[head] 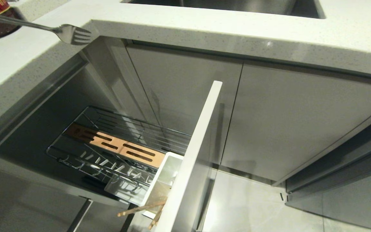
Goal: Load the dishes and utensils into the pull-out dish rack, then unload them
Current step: Take the fork out of the cupboard
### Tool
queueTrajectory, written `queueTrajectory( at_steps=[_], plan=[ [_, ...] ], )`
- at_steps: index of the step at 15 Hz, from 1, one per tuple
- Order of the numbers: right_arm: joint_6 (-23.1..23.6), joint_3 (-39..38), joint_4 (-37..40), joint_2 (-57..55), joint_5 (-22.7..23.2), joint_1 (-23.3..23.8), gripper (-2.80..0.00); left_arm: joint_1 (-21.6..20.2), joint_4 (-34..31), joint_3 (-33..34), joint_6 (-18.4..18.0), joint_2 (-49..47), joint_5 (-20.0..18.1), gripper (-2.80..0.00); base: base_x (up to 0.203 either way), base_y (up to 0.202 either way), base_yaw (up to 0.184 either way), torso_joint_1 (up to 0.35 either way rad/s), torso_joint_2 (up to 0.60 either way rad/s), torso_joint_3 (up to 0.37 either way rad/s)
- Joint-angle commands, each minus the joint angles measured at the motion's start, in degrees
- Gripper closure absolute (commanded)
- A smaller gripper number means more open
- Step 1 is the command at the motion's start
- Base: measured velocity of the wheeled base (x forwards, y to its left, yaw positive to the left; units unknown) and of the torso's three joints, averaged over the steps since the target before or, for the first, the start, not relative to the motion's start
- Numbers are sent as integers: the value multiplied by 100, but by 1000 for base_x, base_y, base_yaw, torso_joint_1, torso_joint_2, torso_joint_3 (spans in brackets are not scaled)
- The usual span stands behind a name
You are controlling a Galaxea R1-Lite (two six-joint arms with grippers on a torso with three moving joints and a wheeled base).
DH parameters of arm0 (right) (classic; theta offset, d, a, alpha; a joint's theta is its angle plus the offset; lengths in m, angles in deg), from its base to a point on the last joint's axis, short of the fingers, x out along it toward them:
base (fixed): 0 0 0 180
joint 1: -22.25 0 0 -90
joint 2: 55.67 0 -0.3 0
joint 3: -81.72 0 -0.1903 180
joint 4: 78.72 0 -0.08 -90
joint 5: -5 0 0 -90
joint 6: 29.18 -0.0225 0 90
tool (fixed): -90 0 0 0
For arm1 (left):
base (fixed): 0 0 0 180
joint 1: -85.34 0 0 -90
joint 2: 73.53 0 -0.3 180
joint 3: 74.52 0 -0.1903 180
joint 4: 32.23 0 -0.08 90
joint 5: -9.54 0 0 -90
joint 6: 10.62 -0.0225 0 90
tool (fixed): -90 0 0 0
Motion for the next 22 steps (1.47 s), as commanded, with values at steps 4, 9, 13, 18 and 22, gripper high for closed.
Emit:
queueTrajectory(
  at_steps=[4, 9, 13, 18, 22],
  plan=[
    [0, -149, -5, 4, 1, 1, 0, -793, 77, -231, -35, 414, -36, 0, 0, 0, 0, 0, 0, 0],
    [0, -149, -5, 4, 1, 1, 0, -2374, 88, -340, -57, 449, -36, 0, 0, 0, 0, 0, 0, 0],
    [0, -149, -5, 4, 1, 1, 0, -3769, 320, -201, -61, 424, -210, 0, 0, 0, 0, 0, 0, 0],
    [0, -149, -5, 4, 1, 1, 0, -4906, 1289, 541, -177, 552, -351, 0, 0, 0, 0, 0, 0, 0],
    [0, -149, -5, 4, 1, 1, 0, -5430, 1338, 820, -175, 594, -352, 0, 0, 0, 0, 0, 0, 0]
  ],
)
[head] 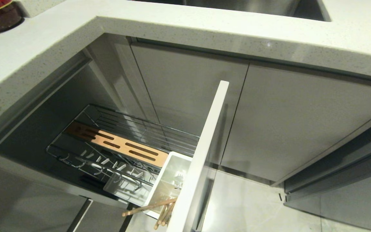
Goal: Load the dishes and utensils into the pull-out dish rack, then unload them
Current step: Take the fork out of the cupboard
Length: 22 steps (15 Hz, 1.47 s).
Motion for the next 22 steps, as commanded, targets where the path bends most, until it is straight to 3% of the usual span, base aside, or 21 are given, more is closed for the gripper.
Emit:
queueTrajectory(
  at_steps=[1, 7, 10, 22],
  plan=[
    [0, -149, -5, 4, 1, -1, 0, -330, 96, 322, -9, 47, 14, 0, 0, 0, 0, 0, 0, 0],
    [0, -149, -5, 4, 1, -1, 0, -663, 568, 1255, -82, 377, -52, 0, 0, 0, 0, 0, 0, 0],
    [0, -149, -5, 4, 1, -1, 0, -730, 952, 1752, -58, 615, -376, 0, 0, 0, 0, 0, 0, 0],
    [0, -149, -5, 4, 1, -1, 0, -731, 926, 2293, -36, 996, -495, 0, 0, 0, 0, 0, 0, 0]
  ],
)
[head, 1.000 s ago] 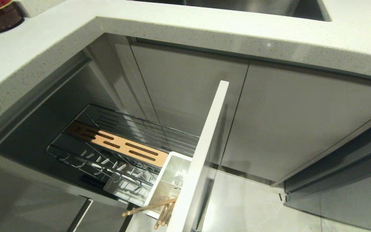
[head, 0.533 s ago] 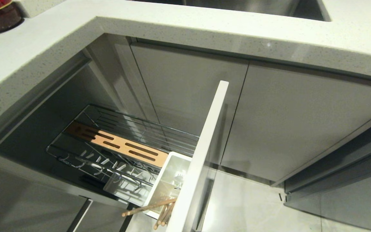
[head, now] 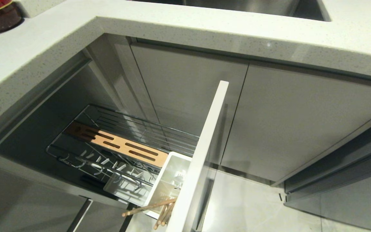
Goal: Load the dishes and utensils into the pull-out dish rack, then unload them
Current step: Take the fork out of the cupboard
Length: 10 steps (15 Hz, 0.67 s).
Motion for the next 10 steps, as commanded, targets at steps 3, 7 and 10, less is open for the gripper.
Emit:
queueTrajectory(
  at_steps=[3, 7, 10],
  plan=[
    [0, -149, -5, 4, 1, -1, 0, -4, -14, 111, -14, 56, 3, 0, 0, 0, 0, 0, 0, 0],
    [0, -149, -5, 4, 1, -1, 0, -4, -23, 94, -5, 48, 3, 0, 0, 0, 0, 0, 0, 0],
    [0, -149, -5, 4, 1, -1, 0, -4, -14, 80, -5, 52, 3, 0, 0, 0, 0, 0, 0, 0]
  ],
)
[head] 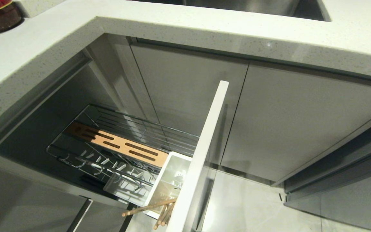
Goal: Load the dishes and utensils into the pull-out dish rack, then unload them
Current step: Take the fork out of the cupboard
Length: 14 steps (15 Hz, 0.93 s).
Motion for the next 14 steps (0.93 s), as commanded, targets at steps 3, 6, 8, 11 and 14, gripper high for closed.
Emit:
queueTrajectory(
  at_steps=[3, 6, 8, 11, 14],
  plan=[
    [0, -149, -5, 4, 1, -1, 0, -10, 12, 8, -20, -13, -25, -280, 0, 0, 0, 0, 0, 0],
    [0, -149, -5, 4, 1, -1, 0, -12, -163, 0, -12, 5, -33, -280, 0, 0, 0, 0, 0, 0],
    [7, -149, -5, 4, 1, -1, 0, -4, -137, -64, -12, 14, -33, -280, 0, 0, 0, 0, 0, 0],
    [0, -149, -5, 4, 1, -1, 0, 22, -131, -526, 3, -18, -155, -280, 0, 0, 0, 0, 0, 0],
    [0, -149, -5, 4, 1, -1, 0, 138, -157, -1431, 225, -231, -405, -280, 0, 0, 0, 0, 0, 0]
  ],
)
